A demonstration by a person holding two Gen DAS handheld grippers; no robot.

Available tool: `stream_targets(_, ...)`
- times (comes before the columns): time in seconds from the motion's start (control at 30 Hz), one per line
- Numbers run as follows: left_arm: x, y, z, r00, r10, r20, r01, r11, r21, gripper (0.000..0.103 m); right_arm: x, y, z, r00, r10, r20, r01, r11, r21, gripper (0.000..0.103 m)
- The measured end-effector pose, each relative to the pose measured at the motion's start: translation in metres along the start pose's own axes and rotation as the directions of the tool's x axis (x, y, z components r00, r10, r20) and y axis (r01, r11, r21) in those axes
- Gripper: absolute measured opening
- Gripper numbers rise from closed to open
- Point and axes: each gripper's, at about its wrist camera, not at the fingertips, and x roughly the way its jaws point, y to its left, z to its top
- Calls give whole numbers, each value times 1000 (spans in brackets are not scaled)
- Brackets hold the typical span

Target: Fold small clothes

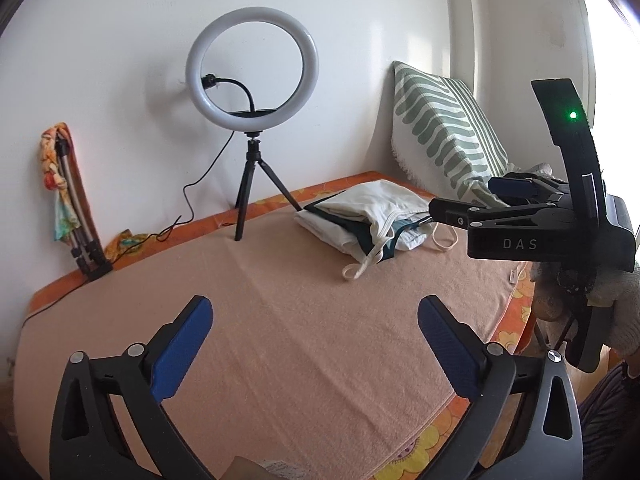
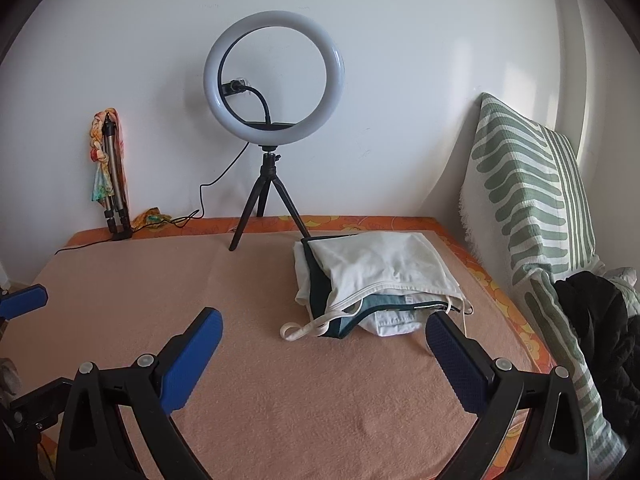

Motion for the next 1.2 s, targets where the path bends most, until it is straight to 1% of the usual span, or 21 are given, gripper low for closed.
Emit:
stream_targets(0.17,8,10,-12,998,20,-54,-21,999,-24,102,-1,10,-16,1000,7,5,-7,1000,26,103)
stream_targets(0.3,12,15,-18,997,49,-65,-50,998,-23,102,-2,12,-22,999,-23,37,21,999,36,103)
stream_targets(0.37,14,17,-21,995,62,-73,-64,998,-18,102,1,13,-25,999,-29,37,28,999,33,103)
stream_targets(0.47,16,18,-27,992,94,-87,-95,995,-4,102,3,10,-29,998,-39,46,36,997,65,103)
stream_targets(0.6,17,20,-34,989,100,-107,-101,995,-6,102,6,7,-32,998,-38,44,34,996,82,103)
stream_targets(0.7,16,20,-38,987,117,-112,-117,993,6,102,6,7,-35,998,-52,42,48,996,79,103)
stream_targets(0.97,11,23,-42,984,142,-110,-143,990,1,102,7,7,-36,998,-46,38,43,996,82,103)
stream_targets(1.2,9,24,-42,984,143,-110,-144,990,2,102,9,8,-38,998,-44,37,41,996,82,103)
